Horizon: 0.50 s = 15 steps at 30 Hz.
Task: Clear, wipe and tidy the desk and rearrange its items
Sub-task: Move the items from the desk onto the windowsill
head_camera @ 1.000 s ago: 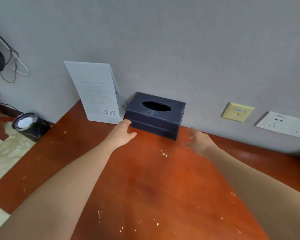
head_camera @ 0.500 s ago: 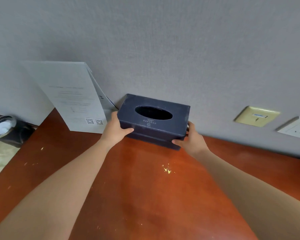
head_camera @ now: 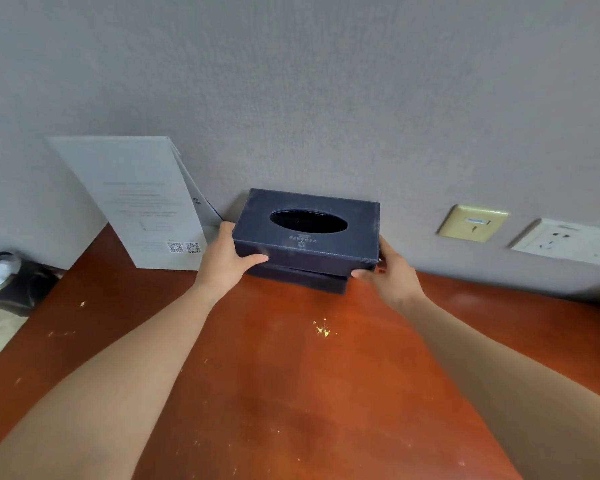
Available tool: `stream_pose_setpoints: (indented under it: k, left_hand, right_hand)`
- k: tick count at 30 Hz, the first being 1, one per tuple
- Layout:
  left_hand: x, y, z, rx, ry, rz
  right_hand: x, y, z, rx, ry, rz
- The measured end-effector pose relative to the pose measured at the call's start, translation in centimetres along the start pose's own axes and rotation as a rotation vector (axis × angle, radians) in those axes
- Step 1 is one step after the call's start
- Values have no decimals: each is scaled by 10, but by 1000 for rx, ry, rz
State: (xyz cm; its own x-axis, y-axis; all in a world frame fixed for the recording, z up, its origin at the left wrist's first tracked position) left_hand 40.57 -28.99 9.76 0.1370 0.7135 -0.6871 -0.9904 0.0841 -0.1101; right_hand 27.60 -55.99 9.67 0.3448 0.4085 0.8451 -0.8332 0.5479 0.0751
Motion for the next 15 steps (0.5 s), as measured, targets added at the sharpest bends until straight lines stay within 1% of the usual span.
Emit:
stream_pose_setpoints:
  k: [3, 7, 12, 15]
  left_hand:
    - [-19, 11, 7, 8, 52, -43]
    - [-49, 31, 12, 38, 178, -91]
    - [-100, 66, 16, 57, 337, -146]
    - [-131, 94, 19, 100, 416, -182]
  right_hand:
    - [0, 9, 28, -12, -57, 9]
    - [-2, 29, 72, -36, -119, 25]
    - [7, 74, 136, -136, -227, 71]
    - [3, 107, 178, -204, -290, 93]
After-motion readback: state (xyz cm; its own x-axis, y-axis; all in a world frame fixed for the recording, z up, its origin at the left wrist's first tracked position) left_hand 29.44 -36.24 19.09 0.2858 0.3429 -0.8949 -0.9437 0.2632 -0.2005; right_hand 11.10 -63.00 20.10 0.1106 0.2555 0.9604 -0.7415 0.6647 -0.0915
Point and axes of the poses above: each hand's wrist, its own y-axis away from the middle knuckle, its own z-axis out of the back of the hand, x = y × z, the point moved 2 cm from there along -y, towards the middle knuckle, and after that the axes turned 12 degrees about -x, right-handed, at the moved point
